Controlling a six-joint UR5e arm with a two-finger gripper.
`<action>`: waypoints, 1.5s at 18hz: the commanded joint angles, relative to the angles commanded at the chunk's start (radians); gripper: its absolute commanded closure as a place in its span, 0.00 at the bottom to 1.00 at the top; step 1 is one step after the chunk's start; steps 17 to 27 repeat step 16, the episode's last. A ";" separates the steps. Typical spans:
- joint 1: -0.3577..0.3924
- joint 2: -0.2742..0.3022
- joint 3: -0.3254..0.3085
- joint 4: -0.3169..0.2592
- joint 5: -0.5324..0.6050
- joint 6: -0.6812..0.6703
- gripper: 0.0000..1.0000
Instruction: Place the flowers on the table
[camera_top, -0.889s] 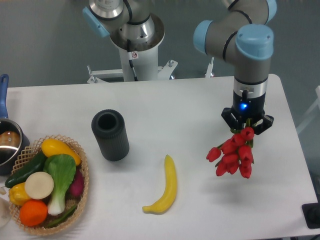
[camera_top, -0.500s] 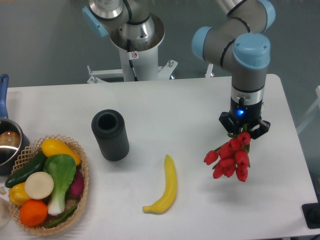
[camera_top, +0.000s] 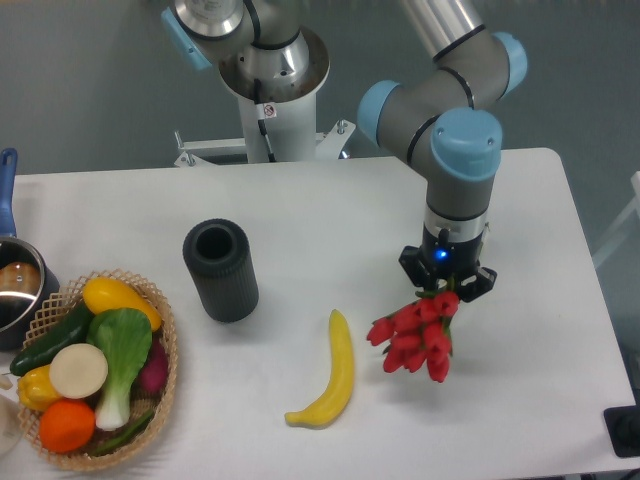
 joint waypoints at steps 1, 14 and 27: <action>-0.006 0.000 -0.003 0.000 0.002 0.000 0.00; 0.021 0.009 0.011 0.014 -0.002 0.026 0.00; 0.028 0.008 0.012 0.014 -0.002 0.026 0.00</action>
